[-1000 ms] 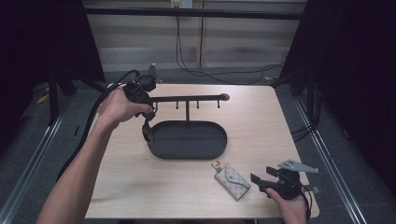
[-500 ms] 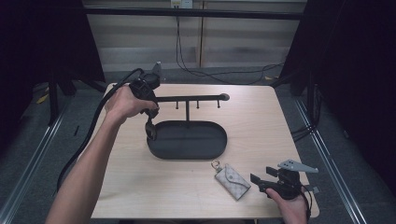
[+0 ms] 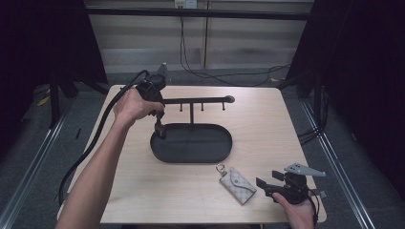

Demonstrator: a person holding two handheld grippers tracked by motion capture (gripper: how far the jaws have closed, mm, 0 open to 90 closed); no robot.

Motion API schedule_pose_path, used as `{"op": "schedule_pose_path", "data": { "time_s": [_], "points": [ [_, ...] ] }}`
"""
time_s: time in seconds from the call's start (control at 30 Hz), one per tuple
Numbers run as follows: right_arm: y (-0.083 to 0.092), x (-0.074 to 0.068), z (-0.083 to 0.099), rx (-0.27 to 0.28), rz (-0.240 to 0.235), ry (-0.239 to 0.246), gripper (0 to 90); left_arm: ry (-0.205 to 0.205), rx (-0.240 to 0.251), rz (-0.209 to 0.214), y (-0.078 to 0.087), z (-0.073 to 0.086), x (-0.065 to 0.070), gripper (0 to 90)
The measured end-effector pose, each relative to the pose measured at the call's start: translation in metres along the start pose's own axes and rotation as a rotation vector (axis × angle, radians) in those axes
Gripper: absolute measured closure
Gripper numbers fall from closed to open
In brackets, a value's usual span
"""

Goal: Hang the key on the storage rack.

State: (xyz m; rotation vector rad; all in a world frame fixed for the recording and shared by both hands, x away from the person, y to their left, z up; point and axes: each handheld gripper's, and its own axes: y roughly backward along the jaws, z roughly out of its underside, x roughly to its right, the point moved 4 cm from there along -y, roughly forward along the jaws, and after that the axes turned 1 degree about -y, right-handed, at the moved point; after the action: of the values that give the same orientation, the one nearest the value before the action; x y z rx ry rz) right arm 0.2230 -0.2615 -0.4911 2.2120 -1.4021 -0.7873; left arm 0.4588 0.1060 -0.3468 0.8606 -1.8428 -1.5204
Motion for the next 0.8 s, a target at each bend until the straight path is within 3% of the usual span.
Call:
{"op": "schedule_pose_path", "data": {
  "time_s": [0.33, 0.57, 0.8],
  "points": [
    [0.0, 0.0, 0.0, 0.0, -0.003, -0.003, 24.7, -0.005, 0.003, -0.001, -0.003, -0.001, -0.001, 69.5],
    [-0.002, 0.0, -0.001, -0.003, 0.0, -0.011, 24.7, -0.011, 0.101, 0.041, 0.017, 0.007, -0.004, 47.1],
    [-0.002, 0.002, 0.0, -0.001, 0.008, -0.015, 24.6, -0.011, 0.169, 0.11, 0.016, 0.02, -0.01, 37.7]
  ]
}}
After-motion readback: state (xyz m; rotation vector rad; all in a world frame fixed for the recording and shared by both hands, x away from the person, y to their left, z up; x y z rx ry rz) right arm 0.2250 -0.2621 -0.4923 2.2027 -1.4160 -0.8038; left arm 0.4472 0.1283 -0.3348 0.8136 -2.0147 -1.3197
